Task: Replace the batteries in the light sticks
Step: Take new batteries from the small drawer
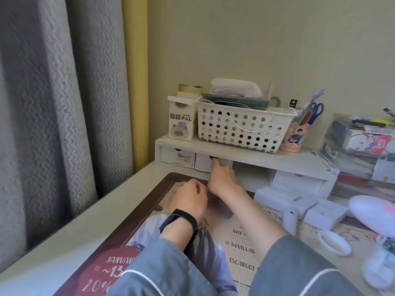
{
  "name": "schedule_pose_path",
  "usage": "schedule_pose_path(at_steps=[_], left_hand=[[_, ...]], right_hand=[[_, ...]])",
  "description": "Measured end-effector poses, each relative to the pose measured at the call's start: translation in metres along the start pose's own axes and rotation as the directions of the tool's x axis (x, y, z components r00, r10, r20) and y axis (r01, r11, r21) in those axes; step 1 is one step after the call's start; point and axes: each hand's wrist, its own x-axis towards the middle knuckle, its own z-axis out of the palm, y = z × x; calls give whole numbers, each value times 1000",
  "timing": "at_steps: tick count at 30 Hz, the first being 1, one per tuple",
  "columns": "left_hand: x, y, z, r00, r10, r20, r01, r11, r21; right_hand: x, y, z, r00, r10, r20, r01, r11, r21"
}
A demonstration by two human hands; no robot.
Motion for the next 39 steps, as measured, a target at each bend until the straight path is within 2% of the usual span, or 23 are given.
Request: schedule_pose_path(at_steps=[2,7,10,13,15,17,23,39], left_hand=[[0,2,0,998,-27,-48,26,999,-19],[-4,13,-4,980,-60,-191,39,993,-113],[-4,15,-1,979,-29,-200,-8,984,-178],[-1,11,2,971,-20,-240,-44,964,-261],[0,10,0,966,-35,-258,-45,954,-298],[-2,11,-2,963,-63,-263,-29,943,-331],[-7,18,-9,960,-130,-246,21,916,-401],[-3,14,-8,966,-131,-224,35,921,-389]], right_hand=[[-3,-6,-1,1000,8,-4,-8,1000,6],[-9,-25,-34,1000,-25,19,29,959,-280],[-11,-27,-48,987,-115,116,135,975,-179],[-8,-27,-42,942,-233,242,210,971,115],[-3,-27,-34,925,-272,265,215,950,226],[-3,-30,-28,923,-281,262,212,941,262],[-3,-32,-15,928,-273,254,248,961,123],[-9,-30,-20,923,-294,249,300,954,16]])
